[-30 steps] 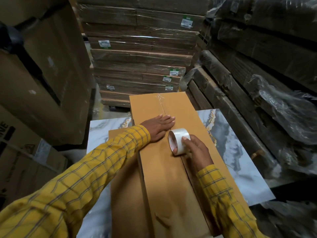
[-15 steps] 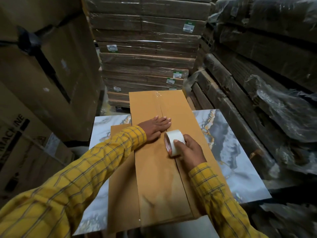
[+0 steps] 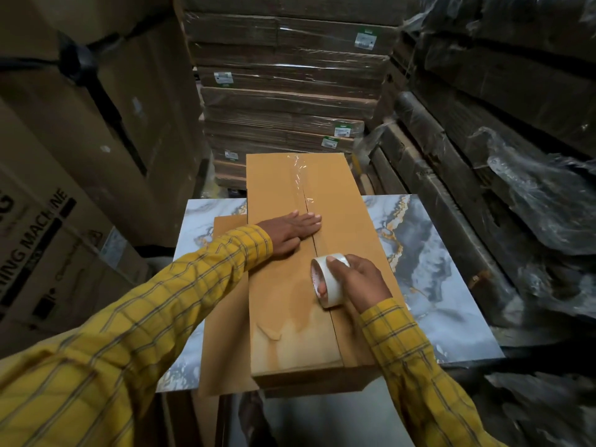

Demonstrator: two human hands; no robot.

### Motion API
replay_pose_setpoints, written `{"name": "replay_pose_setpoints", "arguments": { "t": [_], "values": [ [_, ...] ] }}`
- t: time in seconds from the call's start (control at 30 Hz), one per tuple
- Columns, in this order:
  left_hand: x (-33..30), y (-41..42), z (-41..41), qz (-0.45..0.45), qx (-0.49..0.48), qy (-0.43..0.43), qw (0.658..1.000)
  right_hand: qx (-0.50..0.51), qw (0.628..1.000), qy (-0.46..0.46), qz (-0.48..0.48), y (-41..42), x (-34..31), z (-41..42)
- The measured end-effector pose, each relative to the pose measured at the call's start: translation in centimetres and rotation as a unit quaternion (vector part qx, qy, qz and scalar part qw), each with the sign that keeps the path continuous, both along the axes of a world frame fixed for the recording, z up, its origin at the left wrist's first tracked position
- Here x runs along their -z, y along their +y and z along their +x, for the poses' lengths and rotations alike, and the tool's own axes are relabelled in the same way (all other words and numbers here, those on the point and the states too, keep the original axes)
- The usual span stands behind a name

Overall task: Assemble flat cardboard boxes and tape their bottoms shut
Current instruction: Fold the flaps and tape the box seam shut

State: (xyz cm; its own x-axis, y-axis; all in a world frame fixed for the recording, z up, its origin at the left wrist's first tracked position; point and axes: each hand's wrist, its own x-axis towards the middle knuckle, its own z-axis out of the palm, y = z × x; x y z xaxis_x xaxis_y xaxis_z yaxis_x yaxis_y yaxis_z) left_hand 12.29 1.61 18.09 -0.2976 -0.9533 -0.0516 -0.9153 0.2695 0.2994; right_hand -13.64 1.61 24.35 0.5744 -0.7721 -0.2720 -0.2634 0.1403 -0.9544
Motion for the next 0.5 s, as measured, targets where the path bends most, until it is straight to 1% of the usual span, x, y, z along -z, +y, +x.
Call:
{"name": "replay_pose_setpoints", "arguments": {
  "t": [0.07,0.13,0.2,0.27,0.33,0.4,0.5],
  "values": [
    [-0.7,0.2,-0.6,0.005,-0.003,-0.013,1.000,0.001,1.000,0.007,-0.005,0.3,-0.5,-0.5],
    [-0.8,0.9,-1.6,-0.013,0.007,-0.016,1.000,0.005,1.000,-0.017,0.001,0.9,-0.8,-0.9],
    [-0.2,1.9,-2.5,-0.033,0.025,-0.008,0.999,0.002,1.000,-0.022,-0.002,1.7,-0.9,-1.3],
    [0.6,2.9,-3.0,-0.036,0.028,-0.004,0.999,-0.004,0.999,-0.033,0.024,2.3,-0.8,-2.0],
    [0.8,3.4,-3.1,-0.025,0.016,-0.013,0.999,-0.014,0.999,-0.020,0.046,2.6,-0.7,-2.8],
    [0.4,3.3,-3.2,-0.010,0.008,-0.020,1.000,-0.027,0.999,0.012,0.033,2.7,-0.9,-3.5],
    [-0.3,3.7,-4.0,-0.016,0.008,-0.029,0.999,-0.030,0.999,-0.001,0.025,3.2,-1.1,-4.2]
  ]
}}
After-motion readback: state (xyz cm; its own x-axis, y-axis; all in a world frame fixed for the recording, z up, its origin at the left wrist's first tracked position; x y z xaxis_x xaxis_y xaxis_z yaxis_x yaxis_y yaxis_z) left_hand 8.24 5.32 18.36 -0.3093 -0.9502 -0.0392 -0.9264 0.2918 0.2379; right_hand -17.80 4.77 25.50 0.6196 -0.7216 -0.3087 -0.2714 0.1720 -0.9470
